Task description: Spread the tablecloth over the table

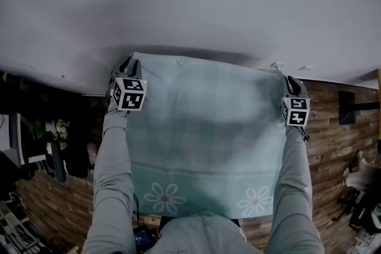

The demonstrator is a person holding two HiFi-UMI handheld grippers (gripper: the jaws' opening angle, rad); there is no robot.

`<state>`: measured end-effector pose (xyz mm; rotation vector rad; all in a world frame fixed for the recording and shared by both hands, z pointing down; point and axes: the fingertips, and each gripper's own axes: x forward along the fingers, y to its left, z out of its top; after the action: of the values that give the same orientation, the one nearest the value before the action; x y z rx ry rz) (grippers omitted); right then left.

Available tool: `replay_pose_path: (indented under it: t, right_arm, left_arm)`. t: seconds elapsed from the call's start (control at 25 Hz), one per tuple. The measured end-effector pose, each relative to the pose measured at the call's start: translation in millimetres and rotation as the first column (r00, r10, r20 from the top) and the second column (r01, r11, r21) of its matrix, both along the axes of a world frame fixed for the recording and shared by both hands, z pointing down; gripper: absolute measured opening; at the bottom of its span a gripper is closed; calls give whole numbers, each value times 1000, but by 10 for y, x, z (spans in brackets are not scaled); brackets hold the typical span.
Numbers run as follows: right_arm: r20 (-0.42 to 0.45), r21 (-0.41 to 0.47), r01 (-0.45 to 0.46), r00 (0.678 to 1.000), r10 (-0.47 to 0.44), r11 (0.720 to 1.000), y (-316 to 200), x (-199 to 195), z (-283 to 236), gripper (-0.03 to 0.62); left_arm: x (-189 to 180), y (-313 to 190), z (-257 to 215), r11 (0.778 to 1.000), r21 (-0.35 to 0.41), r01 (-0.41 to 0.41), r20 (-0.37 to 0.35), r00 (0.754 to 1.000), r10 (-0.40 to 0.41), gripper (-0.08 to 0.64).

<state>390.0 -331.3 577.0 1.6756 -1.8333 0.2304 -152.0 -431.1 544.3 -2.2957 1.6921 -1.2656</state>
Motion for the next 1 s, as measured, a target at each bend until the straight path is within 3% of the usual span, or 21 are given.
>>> replay_pose_path:
  t: [0.08, 0.2, 0.44, 0.68, 1.0]
  right_arm:
    - [13, -6, -5, 1000, 5, 1000, 32, 7, 43, 32]
    - [25, 2, -2, 1000, 2, 1000, 61, -24, 17, 88]
    - [30, 35, -6, 1000, 5, 999, 329, -110, -257, 110]
    - [70, 24, 7, 997, -9, 1000, 1050, -453, -412, 123]
    - [159, -91, -41, 986, 55, 995, 2355, -936, -117, 143]
  left_arm:
    - [-10, 58, 87, 999, -45, 1, -19, 1000, -2, 190]
    - [-59, 147, 95, 998, -54, 24, -47, 999, -27, 192]
    - [-99, 500, -80, 998, -42, 48, -98, 994, -52, 192]
    - [-36, 1251, -31, 994, -103, 38, -131, 990, -52, 192]
    - [223, 2357, 226, 981, -193, -10, -147, 989, -19, 192]
